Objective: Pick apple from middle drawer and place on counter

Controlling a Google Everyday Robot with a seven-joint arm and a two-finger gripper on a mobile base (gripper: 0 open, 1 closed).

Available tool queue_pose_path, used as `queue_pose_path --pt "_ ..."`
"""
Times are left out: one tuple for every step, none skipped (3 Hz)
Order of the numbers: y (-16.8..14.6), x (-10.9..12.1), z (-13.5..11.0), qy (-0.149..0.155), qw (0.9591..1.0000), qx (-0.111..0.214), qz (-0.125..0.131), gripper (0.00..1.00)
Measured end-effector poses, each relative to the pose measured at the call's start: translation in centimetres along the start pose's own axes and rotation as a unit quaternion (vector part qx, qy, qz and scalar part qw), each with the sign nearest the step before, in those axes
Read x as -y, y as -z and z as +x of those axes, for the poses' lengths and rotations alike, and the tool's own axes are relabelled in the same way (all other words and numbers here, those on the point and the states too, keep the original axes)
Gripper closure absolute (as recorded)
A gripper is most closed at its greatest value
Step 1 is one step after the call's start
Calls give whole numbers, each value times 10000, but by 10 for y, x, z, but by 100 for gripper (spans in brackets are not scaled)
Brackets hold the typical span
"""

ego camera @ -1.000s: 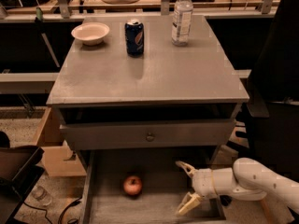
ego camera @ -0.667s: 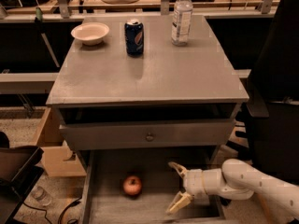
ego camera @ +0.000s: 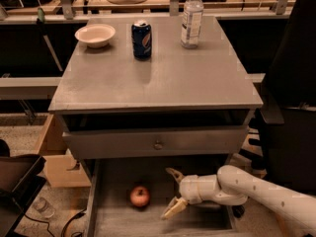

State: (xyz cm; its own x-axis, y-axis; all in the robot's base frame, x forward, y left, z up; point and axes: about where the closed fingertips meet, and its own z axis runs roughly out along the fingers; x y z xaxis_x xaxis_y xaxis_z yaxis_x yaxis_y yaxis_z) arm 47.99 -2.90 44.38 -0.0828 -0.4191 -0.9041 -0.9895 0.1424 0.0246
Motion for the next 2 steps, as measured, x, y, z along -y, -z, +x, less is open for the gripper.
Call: queue_pose_path --pt "-30 2 -1 6 9999 97 -92 0" --pt "-53 3 3 -13 9999 110 -126 0"
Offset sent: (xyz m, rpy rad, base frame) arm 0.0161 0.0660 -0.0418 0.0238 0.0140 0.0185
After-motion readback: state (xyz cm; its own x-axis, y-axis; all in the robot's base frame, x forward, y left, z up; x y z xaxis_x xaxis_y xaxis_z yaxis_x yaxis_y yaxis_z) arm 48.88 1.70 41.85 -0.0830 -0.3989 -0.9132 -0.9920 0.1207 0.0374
